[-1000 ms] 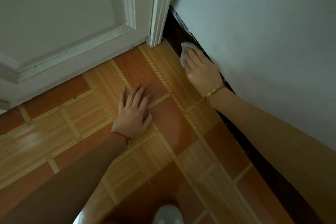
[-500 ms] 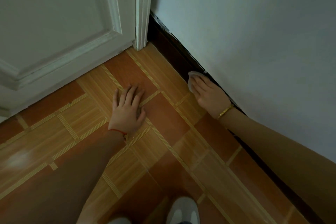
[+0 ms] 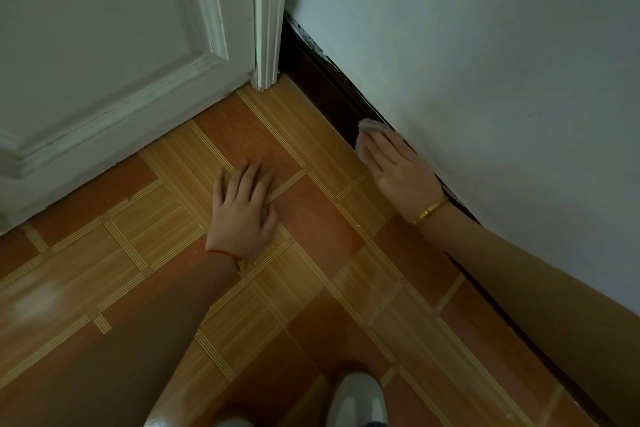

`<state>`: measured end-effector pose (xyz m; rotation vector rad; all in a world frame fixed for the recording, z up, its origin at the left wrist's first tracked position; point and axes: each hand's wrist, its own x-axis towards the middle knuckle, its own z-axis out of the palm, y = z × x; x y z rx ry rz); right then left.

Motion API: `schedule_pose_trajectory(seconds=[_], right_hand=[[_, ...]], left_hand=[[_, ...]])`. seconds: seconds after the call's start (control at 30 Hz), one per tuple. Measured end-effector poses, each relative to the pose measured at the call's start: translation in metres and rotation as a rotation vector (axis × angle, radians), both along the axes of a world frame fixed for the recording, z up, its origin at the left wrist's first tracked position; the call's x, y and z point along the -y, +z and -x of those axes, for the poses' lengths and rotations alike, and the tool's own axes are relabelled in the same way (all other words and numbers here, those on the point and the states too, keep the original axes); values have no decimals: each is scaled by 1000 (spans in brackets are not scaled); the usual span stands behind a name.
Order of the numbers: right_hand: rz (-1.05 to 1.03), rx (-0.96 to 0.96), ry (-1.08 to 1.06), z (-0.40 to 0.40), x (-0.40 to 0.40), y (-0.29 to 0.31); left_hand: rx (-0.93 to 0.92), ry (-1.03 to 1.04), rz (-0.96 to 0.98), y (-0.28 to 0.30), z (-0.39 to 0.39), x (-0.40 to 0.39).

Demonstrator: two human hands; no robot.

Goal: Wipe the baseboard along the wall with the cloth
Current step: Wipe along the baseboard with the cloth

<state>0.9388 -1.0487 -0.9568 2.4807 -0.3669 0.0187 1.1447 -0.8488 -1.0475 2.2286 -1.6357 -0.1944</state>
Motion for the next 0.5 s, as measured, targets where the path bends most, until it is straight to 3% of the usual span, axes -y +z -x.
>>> schedule_pose_trajectory(seconds=[0.23, 0.43, 0.5], right_hand=[[-70, -76, -45, 45, -19, 4], [-26, -19, 47, -15, 4, 3], [36, -108, 50, -47, 18, 8]], left_hand=[[8, 1, -10, 2, 0, -1], [10, 13, -35, 4, 1, 0], [27, 12, -32, 4, 0, 0]])
